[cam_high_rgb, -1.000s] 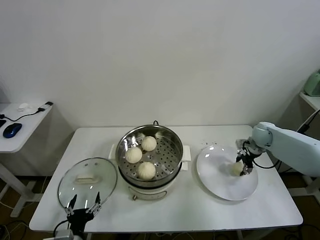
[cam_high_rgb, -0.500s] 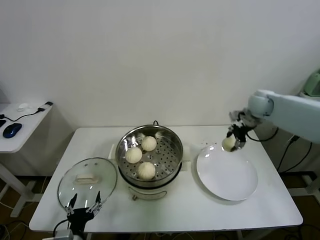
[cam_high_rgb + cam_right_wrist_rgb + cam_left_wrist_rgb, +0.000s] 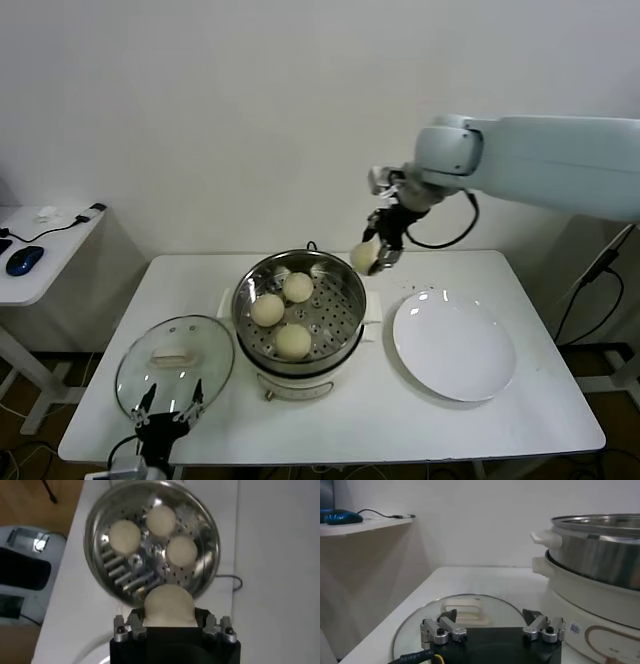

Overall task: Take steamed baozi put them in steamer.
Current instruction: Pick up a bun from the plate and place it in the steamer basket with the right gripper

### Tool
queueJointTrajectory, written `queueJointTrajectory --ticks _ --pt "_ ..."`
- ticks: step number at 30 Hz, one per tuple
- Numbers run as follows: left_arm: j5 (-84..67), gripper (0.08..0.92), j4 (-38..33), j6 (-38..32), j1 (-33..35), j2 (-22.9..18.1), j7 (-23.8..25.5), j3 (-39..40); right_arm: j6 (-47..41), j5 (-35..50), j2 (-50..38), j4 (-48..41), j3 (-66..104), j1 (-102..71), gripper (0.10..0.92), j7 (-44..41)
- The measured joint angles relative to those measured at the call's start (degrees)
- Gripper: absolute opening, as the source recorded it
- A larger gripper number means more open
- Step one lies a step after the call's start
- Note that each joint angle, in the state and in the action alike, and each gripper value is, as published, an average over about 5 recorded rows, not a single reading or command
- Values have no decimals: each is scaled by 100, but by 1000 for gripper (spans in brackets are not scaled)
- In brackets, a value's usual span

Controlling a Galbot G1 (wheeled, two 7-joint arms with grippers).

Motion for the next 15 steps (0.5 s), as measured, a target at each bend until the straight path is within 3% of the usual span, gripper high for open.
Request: queueJointTrajectory --ticks 15 --pt "1 823 85 -63 27 24 -5 25 -483 164 821 -353 29 -1061 662 746"
